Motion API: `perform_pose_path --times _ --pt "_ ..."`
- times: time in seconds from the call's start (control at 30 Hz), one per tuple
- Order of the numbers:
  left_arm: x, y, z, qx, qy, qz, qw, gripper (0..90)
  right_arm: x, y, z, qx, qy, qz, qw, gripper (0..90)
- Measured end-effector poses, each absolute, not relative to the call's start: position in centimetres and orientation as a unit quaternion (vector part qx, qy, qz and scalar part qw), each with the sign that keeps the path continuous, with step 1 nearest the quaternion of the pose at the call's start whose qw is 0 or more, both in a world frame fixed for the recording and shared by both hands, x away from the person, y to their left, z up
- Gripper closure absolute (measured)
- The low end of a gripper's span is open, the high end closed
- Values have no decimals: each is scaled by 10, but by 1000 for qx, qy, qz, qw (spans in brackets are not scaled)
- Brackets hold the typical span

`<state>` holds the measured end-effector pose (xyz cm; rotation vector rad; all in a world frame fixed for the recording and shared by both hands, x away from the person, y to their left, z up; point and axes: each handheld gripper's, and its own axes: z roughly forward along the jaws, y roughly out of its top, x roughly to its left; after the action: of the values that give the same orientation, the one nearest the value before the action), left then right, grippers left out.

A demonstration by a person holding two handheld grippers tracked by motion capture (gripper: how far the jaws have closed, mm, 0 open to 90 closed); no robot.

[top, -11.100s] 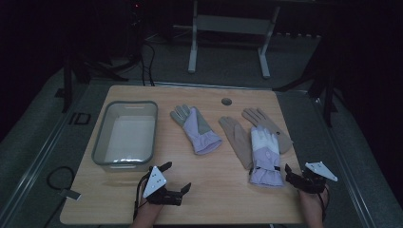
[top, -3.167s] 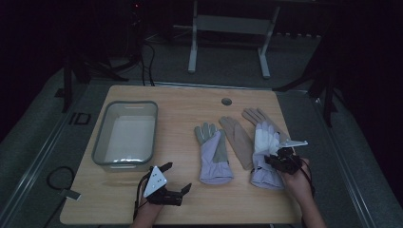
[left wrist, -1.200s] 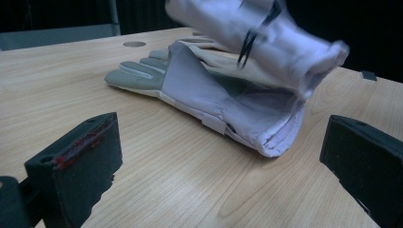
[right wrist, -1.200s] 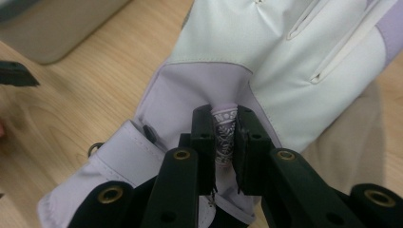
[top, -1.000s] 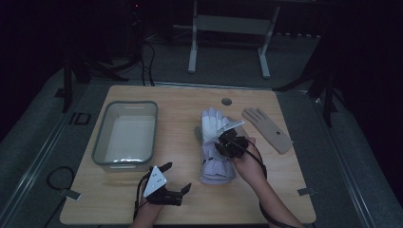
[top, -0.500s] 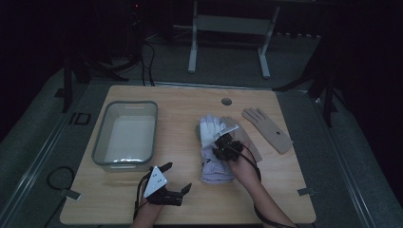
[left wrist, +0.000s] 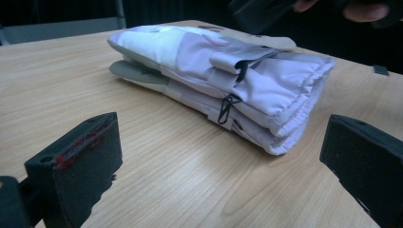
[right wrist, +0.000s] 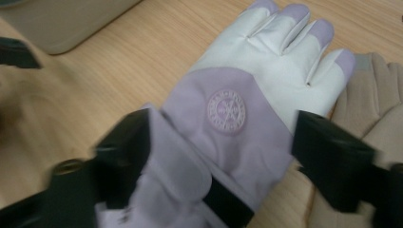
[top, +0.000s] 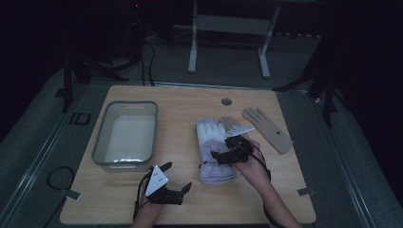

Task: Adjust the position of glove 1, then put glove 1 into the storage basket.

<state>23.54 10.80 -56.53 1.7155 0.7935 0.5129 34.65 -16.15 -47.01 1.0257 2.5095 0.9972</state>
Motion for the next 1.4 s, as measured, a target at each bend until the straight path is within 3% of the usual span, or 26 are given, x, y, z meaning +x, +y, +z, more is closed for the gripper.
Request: perform_pose_path --times 0.1,0.27,0.33,0.43,0.73,0.9,1.07,1.17,1.27,1.4 --pt "235 106 -565 727 341 220 553 2 343 -172 -467 337 862 361 113 110" --pt "237 106 -563 731 352 199 550 2 340 -188 -468 329 854 387 107 140" --pt "239 107 -557 733 365 191 541 2 340 -197 -472 310 850 400 148 140" --pt "241 109 -551 729 387 178 536 2 341 -205 -473 321 849 401 121 147" --pt "248 98 -526 734 388 127 543 3 343 -220 -476 356 836 403 115 133" --pt "253 83 -513 757 377 138 516 3 343 -218 -475 355 837 399 120 111" --pt "259 61 -497 779 356 144 496 5 350 -215 -474 376 823 407 126 329" --pt "263 51 -490 783 352 155 488 146 354 -213 -475 390 815 410 122 460" --pt "270 43 -490 790 369 163 461 202 360 -209 -478 404 807 417 104 506" --pt "282 37 -500 792 404 145 434 278 365 -206 -487 421 806 406 92 500"
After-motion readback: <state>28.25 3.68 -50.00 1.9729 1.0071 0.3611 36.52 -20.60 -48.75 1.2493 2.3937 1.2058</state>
